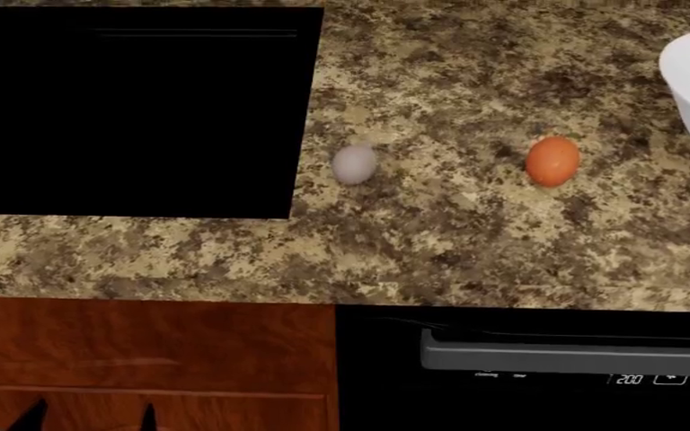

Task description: Place the eggs and milk next to the bowl.

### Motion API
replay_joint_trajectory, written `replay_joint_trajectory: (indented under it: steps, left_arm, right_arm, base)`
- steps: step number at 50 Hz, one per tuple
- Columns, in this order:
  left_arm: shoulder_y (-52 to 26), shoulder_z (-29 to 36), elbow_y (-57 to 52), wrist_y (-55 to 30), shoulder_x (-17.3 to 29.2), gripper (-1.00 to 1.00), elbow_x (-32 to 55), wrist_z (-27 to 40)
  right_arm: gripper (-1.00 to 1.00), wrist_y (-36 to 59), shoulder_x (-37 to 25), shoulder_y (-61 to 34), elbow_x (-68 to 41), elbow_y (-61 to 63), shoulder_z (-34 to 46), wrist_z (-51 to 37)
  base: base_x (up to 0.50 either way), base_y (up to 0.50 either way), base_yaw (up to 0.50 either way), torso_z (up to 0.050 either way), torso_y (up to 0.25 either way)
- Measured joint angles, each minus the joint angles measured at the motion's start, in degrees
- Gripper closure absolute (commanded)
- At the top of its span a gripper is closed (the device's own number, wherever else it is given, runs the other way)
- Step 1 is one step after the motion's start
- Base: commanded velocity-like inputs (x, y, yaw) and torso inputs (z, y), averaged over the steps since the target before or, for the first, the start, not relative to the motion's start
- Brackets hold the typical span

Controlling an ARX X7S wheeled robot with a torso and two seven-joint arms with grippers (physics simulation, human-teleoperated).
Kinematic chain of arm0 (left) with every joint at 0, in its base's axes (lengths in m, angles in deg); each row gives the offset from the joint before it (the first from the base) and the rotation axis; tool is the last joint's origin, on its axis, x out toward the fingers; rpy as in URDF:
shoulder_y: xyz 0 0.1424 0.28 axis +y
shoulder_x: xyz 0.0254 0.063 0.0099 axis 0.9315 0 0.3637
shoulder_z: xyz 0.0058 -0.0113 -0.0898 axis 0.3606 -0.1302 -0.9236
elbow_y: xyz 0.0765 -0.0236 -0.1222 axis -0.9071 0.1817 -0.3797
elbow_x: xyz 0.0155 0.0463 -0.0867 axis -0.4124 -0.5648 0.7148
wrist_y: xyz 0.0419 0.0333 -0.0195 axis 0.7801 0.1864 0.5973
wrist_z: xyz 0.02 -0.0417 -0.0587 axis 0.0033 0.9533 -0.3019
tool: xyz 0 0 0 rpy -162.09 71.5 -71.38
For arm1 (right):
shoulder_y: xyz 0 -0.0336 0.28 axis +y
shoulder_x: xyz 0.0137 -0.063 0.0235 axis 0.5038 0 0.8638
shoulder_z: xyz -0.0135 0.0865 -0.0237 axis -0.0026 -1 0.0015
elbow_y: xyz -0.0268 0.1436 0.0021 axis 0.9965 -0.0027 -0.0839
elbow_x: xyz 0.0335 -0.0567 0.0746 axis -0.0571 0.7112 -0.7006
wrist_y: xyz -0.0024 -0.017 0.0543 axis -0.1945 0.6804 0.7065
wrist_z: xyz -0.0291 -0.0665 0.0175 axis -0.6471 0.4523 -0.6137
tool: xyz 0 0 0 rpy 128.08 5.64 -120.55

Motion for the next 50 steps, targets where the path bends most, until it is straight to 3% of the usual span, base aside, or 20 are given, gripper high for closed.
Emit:
replay_joint_trajectory:
  steps: [33, 50]
  left_arm:
    - [0.4, 2.9, -3.3, -0.4, 3.2, -1.00, 2.2, 2.7]
    - [0.2, 3.2, -7.5, -1.7, 4.4, -1.00, 3.6, 4.5]
  right_arm:
    - [-1.00, 0.0, -2.5, 0.0, -2.4, 1.5, 2.9, -3.4]
    - [-1.00, 1.8, -3.9, 0.2, -3.3, 5.0, 3.9, -5.2]
  base:
    - [0.00, 0.00, 0.00, 0.050, -0.001]
    - [0.00, 0.00, 0.00, 0.000, 0.000]
